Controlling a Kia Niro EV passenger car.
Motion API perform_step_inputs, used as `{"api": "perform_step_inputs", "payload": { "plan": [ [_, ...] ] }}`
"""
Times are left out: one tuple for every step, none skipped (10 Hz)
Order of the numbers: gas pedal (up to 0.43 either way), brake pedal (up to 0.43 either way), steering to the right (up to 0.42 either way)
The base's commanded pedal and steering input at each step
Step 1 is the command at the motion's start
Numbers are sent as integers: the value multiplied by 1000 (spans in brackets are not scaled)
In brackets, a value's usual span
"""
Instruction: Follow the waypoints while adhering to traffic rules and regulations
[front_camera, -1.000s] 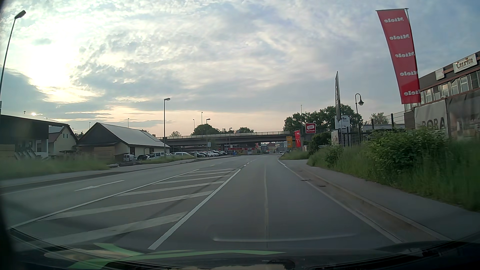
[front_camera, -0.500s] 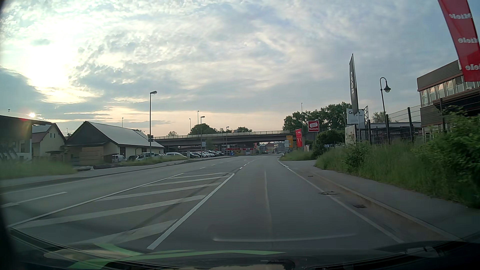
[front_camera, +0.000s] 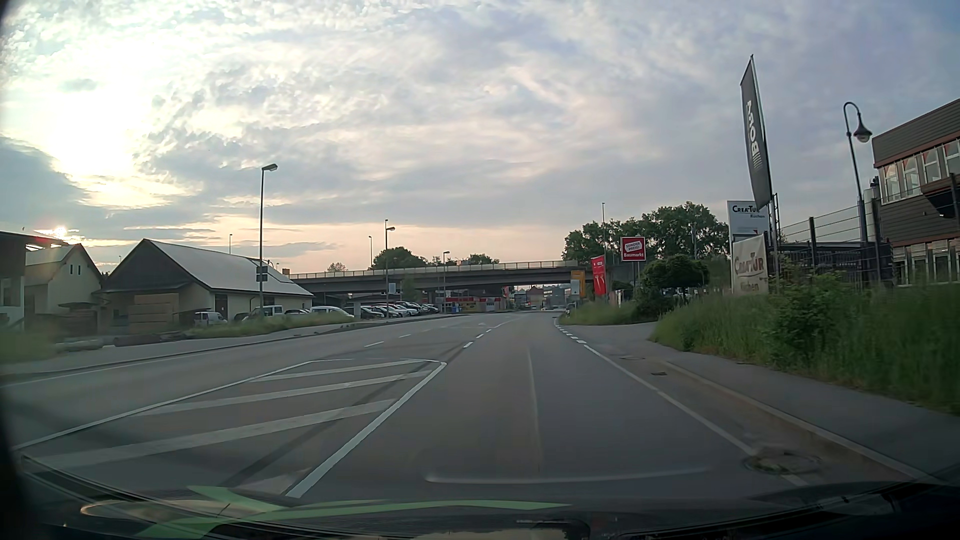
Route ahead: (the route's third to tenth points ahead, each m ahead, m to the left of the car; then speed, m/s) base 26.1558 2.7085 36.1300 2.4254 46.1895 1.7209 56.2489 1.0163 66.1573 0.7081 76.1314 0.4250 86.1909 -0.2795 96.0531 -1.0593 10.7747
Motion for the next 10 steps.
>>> {"api": "perform_step_inputs", "payload": {
  "plan": [
    [177,0,-1],
    [177,0,-1],
    [177,0,-1],
    [177,0,-1],
    [177,0,-1],
    [189,0,0],
    [189,0,0],
    [189,0,1],
    [189,0,0],
    [189,0,0]
  ]
}}
